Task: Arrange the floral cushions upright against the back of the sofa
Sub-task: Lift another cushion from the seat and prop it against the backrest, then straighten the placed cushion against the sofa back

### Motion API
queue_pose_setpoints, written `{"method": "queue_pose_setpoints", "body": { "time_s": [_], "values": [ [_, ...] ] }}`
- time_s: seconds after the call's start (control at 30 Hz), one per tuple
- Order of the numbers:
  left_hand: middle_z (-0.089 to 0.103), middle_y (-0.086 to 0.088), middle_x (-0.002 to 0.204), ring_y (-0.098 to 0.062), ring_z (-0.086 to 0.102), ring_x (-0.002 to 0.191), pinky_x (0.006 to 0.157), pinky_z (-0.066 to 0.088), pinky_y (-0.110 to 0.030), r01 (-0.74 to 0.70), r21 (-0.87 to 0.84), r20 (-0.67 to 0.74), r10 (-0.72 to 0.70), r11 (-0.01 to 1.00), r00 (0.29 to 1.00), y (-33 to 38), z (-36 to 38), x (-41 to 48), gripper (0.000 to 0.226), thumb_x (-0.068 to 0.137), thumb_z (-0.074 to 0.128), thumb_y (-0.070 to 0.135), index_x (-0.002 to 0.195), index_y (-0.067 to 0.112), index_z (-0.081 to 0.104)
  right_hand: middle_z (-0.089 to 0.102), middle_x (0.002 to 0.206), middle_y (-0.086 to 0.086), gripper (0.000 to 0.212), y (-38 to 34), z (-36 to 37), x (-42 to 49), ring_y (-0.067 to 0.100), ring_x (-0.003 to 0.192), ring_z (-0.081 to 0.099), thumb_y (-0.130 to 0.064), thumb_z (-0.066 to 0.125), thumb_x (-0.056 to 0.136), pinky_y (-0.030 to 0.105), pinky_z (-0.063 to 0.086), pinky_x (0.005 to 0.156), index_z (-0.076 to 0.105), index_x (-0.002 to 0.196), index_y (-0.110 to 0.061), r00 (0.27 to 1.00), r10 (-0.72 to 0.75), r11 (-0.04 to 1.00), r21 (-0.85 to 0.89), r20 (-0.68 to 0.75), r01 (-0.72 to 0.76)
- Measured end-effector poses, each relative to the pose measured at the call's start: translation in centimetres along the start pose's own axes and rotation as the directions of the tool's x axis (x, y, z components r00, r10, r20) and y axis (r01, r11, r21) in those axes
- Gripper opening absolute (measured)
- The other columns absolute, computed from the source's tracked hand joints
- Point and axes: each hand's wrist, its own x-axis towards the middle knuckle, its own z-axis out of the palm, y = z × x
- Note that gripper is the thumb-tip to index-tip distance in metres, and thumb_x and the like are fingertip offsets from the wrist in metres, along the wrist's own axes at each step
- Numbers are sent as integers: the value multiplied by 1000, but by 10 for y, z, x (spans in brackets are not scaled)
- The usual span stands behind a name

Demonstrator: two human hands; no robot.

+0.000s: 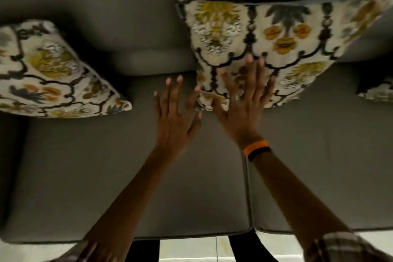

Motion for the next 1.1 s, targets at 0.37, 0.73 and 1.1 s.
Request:
{"method": "queue_pose_setpoints", "body": {
  "time_s": [0.37, 0.73, 1.1],
  "values": [
    [14, -14, 168, -48, 16, 154, 116, 24, -73, 38, 160, -101, -21, 986, 995, 98, 81, 75, 68, 102, 53, 49, 160, 31, 23, 42, 164, 28, 62, 139, -1, -9, 50, 154, 31, -49, 63, 103, 80, 28, 116, 41, 159, -31, 996, -18, 999, -35, 86, 21],
    [-2, -15, 172, -40, 2, 159, 121, 28, -66, 14, 23, 501, -24, 1000, 865, 216, 156, -11, 101, 93, 59, 51, 161, 29, -11, 38, 169, 22, 70, 257, -43, -130, 38, 156, 27, -40, 67, 90, 79, 43, 107, 39, 153, -29, 834, 138, 988, -12, 534, -155],
    [9, -20, 169, -47, 6, 157, 116, 27, -73, -230, -277, 44, 251, 933, 967, 503, 181, 186, 79, 100, 49, 56, 162, 33, 6, 25, 167, 30, 67, 544, -197, -17, 54, 156, 24, -53, 67, 101, 65, 29, 123, 38, 155, -27, 943, 323, 940, -86, -77, -329]
  ]
}}
